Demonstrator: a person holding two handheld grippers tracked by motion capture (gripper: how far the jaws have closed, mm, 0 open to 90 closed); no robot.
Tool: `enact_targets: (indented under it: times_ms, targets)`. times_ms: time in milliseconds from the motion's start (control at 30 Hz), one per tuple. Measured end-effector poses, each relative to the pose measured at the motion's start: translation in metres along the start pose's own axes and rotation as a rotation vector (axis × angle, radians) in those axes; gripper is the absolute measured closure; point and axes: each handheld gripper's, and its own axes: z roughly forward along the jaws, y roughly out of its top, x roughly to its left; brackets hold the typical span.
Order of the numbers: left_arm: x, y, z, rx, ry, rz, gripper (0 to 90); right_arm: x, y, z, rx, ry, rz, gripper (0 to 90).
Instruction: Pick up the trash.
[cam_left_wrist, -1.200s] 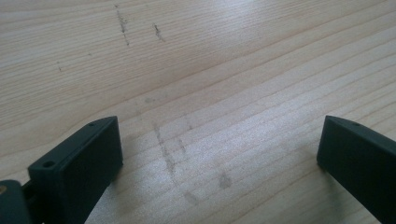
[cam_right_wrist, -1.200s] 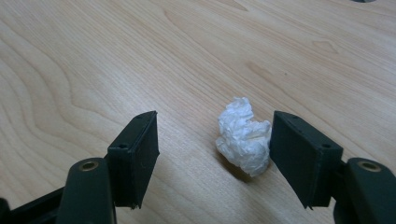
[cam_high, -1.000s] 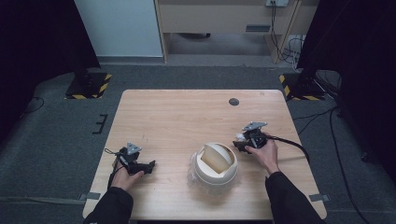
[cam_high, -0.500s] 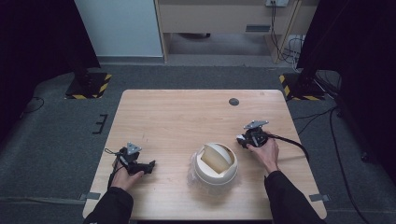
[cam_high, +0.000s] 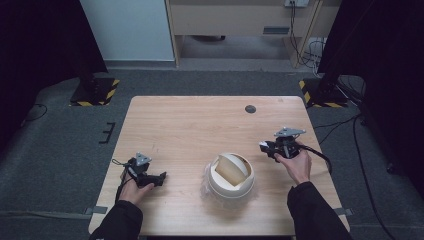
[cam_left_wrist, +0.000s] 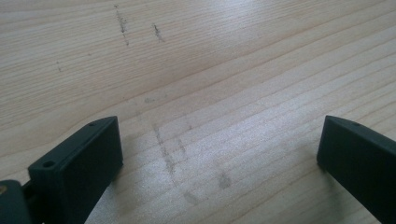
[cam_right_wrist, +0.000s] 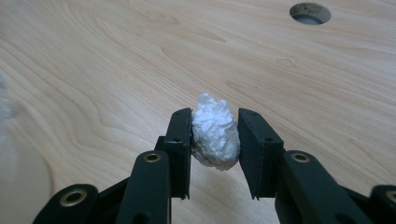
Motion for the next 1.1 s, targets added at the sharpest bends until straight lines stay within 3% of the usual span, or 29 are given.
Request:
enact_targets:
  times_ms: [100, 433, 667, 1100]
  targets:
    - [0.000, 0.000, 0.000, 0.000, 0.000, 0.000, 0.0, 0.002, -0.004, -0.020, -0.052, 0.009, 0.028, 66.2]
    - [0.000, 0.000, 0.000, 0.000, 0.000, 0.000, 0.0, 0.003, -0.024, -0.063, -0.137, 0.004, 0.090, 66.1]
    - [-0.001, 0.000, 0.000, 0.000, 0.000, 0.001, 0.0, -0.002, -0.021, -0.073, -0.184, 0.002, 0.113, 66.0]
    - [0.000, 0.000, 0.000, 0.000, -0.001, 0.000, 0.0, 0.003, -0.002, -0.095, -0.288, 0.057, 0.104, 65.7]
